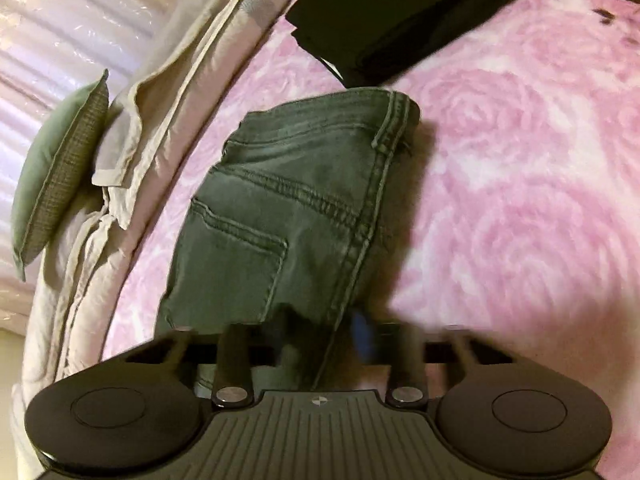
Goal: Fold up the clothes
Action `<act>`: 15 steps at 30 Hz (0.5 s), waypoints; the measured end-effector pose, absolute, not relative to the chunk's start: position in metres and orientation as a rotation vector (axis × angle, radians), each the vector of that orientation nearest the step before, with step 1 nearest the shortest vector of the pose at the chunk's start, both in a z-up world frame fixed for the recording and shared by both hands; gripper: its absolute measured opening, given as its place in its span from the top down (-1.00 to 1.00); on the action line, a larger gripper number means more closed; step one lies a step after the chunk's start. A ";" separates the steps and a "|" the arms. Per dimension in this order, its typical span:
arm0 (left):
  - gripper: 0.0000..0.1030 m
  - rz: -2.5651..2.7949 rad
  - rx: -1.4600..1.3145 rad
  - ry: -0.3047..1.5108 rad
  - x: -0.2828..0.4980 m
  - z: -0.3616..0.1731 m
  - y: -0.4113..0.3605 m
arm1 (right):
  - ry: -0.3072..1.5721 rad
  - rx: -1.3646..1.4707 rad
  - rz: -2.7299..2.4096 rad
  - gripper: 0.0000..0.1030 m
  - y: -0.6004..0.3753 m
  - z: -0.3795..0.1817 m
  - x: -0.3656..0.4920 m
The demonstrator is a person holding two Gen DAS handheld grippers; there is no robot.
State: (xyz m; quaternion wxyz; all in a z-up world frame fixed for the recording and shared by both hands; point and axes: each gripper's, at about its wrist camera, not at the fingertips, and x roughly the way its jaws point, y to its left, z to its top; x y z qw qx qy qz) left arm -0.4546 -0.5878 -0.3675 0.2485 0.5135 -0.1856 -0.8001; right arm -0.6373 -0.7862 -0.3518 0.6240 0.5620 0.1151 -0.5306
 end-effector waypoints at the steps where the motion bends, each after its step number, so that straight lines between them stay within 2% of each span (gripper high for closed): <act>1: 1.00 -2.192 1.385 -0.549 -0.449 -0.368 -0.585 | 0.275 1.275 -1.220 0.73 -0.795 -0.352 -0.641; 5: 1.00 -2.236 1.353 -0.588 -0.433 -0.369 -0.588 | 0.303 1.265 -1.211 0.73 -0.815 -0.358 -0.643; 9: 1.00 -2.267 1.353 -0.529 -0.433 -0.366 -0.591 | 0.304 1.249 -1.227 0.69 -0.805 -0.357 -0.643; 10: 0.98 -2.267 1.351 -0.499 -0.433 -0.364 -0.591 | 0.331 1.212 -1.215 0.29 -0.794 -0.353 -0.632; 11: 0.88 -2.261 1.350 -0.466 -0.431 -0.361 -0.587 | 0.357 1.176 -1.201 -0.27 -0.783 -0.349 -0.621; 12: 0.76 -2.254 1.351 -0.420 -0.429 -0.356 -0.584 | 0.382 1.139 -1.188 -0.45 -0.772 -0.346 -0.610; 15: 0.60 -2.174 1.330 -0.215 -0.410 -0.343 -0.576 | 0.457 1.028 -1.146 -0.49 -0.738 -0.334 -0.578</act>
